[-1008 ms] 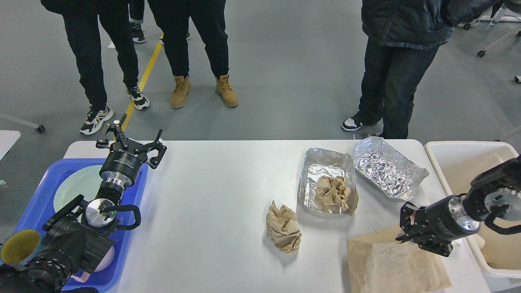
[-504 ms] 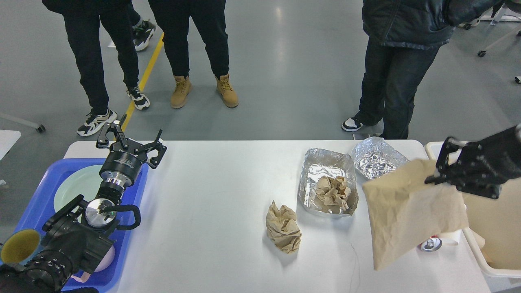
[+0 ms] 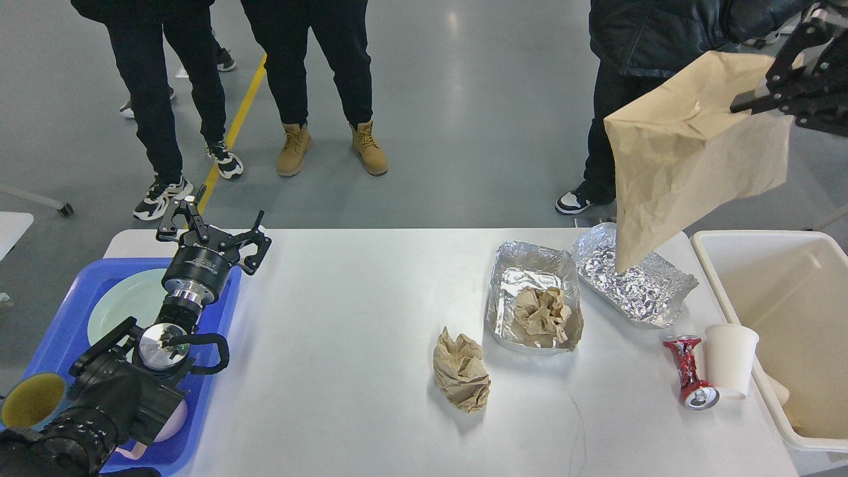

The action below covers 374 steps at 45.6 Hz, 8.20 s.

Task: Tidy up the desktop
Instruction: 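Lift the paper bag and drop it into the white bin, then move the right gripper back to the foil tray with crumpled paper, then grasp the rim of the foil tray with the right gripper, then lift the foil tray and tip it into the white bin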

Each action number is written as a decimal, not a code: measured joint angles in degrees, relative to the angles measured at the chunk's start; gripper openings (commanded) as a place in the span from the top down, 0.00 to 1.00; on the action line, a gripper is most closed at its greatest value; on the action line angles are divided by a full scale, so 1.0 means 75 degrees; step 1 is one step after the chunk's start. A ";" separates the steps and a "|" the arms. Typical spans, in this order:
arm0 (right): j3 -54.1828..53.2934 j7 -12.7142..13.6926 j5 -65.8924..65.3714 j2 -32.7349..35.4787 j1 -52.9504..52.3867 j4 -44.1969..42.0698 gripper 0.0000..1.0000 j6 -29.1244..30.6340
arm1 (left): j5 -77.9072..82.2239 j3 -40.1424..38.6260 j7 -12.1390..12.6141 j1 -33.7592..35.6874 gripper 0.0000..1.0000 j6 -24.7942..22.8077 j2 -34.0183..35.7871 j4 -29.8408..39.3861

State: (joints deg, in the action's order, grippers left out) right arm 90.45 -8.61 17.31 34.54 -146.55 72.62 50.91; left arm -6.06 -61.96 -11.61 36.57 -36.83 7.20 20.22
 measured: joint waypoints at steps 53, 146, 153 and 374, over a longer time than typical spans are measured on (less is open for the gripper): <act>-0.3521 0.0000 0.0074 0.0638 1.0952 -0.5565 0.00 -0.7716 | 0.0000 0.0011 0.0000 -0.0002 0.04 0.0000 0.0000 -0.0001; -0.1075 0.0000 0.0003 -0.3827 0.6010 -0.1526 0.01 -0.4091 | 0.0000 0.0007 -0.0010 0.0000 0.04 0.0000 0.0000 -0.0001; -0.1086 -0.0042 -0.0079 -0.4007 0.6958 -0.1532 0.01 -0.5289 | 0.0000 0.0007 -0.0008 0.0000 0.04 0.0000 0.0000 -0.0001; -0.5312 0.0056 -0.1087 0.0110 1.1905 -0.6269 0.00 -0.6540 | 0.0000 0.0008 -0.0002 -0.0001 0.04 0.0000 0.0000 0.0000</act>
State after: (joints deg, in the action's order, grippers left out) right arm 50.61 -8.19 9.16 35.36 -57.26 25.60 1.87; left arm -6.06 -61.90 -11.62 36.56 -36.83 7.20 20.22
